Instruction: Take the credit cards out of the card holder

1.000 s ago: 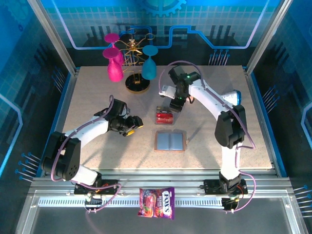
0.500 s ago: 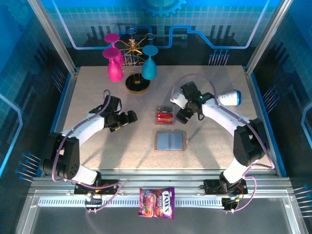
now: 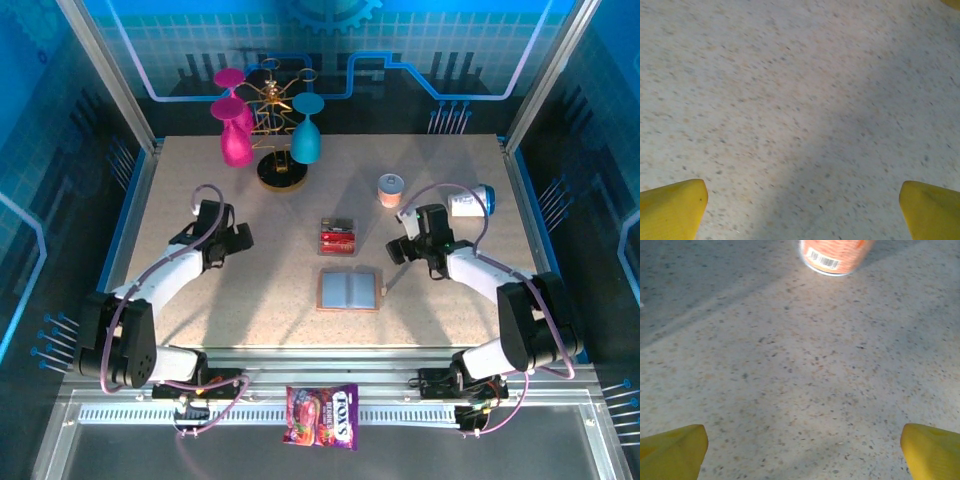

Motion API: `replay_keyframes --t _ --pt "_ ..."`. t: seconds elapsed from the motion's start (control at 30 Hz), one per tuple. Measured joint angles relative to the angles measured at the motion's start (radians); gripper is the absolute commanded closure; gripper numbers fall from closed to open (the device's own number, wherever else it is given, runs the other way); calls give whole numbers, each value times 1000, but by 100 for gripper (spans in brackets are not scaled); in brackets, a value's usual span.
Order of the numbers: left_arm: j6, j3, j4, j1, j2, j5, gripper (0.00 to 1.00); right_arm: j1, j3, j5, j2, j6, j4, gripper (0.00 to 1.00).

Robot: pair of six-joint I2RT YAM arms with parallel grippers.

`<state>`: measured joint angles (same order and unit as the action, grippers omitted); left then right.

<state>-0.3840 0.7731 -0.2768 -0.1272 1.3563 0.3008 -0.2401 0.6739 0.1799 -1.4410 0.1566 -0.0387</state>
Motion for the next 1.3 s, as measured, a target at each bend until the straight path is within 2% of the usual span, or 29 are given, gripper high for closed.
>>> replay_keyframes --t 0.2,0.37,0.6,0.7,0.97,1.1,1.3 --pt "76 -45 154 28 -8 63 1 94 -105 13 4 -53 -253 0" --pt "187 -180 388 73 -11 68 1 159 -163 -3 -2 -114 -439 0" --pt "230 -302 676 161 18 -38 1 167 -215 -50 -54 -142 -630 0" --pt "242 -325 804 172 39 -90 1 167 -253 -68 -78 -142 -721 0" --pt "282 -369 1006 173 95 -202 1 167 -277 -83 -95 -142 -794 0" --pt "296 -410 1158 173 159 -245 1 167 -277 -84 -95 -142 -805 0" --pt "317 -426 1183 161 191 -245 1 167 -277 -84 -95 -142 -809 0"
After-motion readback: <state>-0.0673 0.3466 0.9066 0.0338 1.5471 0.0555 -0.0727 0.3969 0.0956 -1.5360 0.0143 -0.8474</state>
